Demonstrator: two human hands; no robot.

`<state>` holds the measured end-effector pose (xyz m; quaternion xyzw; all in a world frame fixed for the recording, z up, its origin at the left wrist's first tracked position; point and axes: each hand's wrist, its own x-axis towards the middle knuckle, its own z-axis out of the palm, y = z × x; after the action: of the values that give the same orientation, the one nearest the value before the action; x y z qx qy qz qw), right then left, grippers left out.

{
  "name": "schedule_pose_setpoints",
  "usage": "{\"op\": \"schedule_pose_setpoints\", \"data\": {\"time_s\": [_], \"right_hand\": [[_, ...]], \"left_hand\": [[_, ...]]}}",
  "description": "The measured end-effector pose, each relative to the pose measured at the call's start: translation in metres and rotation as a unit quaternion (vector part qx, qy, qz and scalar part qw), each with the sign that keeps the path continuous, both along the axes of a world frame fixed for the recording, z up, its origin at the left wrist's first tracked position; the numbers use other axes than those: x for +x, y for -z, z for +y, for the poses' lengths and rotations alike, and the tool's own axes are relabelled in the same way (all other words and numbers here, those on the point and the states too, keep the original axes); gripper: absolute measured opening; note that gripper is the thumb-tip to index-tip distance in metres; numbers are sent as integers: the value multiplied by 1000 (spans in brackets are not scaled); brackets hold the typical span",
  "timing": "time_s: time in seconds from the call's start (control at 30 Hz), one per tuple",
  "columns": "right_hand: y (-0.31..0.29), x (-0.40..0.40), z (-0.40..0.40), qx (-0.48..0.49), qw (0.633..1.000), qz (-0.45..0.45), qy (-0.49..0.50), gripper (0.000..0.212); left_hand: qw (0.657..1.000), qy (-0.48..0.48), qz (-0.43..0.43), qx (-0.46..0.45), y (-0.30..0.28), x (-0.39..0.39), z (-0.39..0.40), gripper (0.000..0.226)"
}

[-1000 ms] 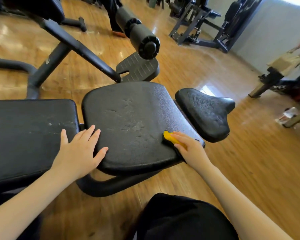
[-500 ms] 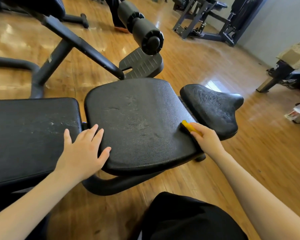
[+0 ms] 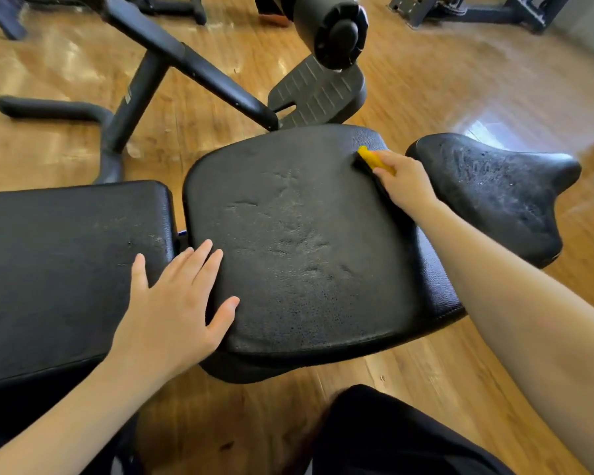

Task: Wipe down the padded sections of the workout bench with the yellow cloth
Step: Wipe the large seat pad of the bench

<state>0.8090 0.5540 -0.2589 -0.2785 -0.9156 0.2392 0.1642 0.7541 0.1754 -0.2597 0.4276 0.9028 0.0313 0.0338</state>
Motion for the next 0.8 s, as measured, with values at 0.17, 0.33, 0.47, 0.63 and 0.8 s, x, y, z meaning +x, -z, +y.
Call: {"op": "schedule_pose_setpoints", "data": {"time_s": [0.17, 0.33, 0.47, 0.63, 0.8], "right_hand": [[-3, -40, 22, 8, 1000, 17, -21, 37], [-2, -61, 37, 1, 1000, 9, 22, 35], [-4, -59, 34, -5, 999, -1, 43, 38], [-7, -24, 19, -19, 997, -16, 78, 39], [-11, 44, -11, 2, 996, -50, 69, 36]], "left_hand": [[1000, -1, 3, 3, 0, 0, 0, 68], [1000, 3, 16, 15, 3, 0, -1, 68], [1000, 7, 18, 16, 4, -1, 0, 68], [1000, 8, 22, 18, 5, -1, -1, 68], [1000, 11, 20, 15, 4, -3, 0, 69]]}}
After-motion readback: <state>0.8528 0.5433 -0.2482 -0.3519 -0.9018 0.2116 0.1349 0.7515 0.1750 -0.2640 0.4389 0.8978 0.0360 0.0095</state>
